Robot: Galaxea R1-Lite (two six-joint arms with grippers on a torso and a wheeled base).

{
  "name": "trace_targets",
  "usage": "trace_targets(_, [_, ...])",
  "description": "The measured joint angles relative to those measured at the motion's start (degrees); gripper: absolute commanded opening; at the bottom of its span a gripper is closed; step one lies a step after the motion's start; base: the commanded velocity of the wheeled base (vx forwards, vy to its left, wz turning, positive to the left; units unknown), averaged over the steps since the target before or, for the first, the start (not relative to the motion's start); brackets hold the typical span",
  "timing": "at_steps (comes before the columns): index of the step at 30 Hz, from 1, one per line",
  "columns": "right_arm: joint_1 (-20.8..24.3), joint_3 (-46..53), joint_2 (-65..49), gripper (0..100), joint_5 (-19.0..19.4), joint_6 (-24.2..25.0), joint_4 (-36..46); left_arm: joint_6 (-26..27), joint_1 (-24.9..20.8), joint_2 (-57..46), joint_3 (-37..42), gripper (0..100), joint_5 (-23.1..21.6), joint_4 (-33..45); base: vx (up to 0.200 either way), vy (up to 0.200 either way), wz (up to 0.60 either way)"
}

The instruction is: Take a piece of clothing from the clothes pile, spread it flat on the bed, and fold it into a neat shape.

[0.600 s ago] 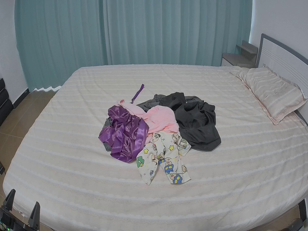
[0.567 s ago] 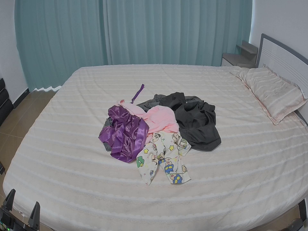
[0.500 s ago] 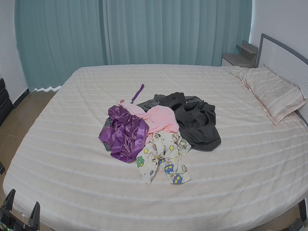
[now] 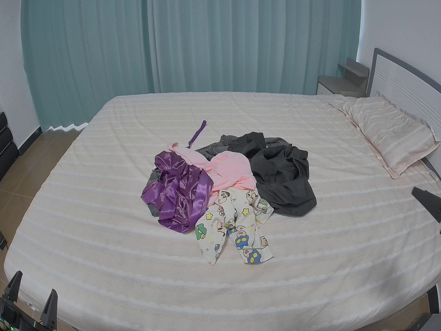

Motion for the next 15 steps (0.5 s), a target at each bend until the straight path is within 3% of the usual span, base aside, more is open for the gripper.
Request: trace_targets(15, [10.34, -4.0, 43.0, 100, -4.27, 13.36, -21.78, 0.0, 0.02, 0.0, 0.0, 100, 0.0, -0.02, 0.0, 0.0, 0.0])
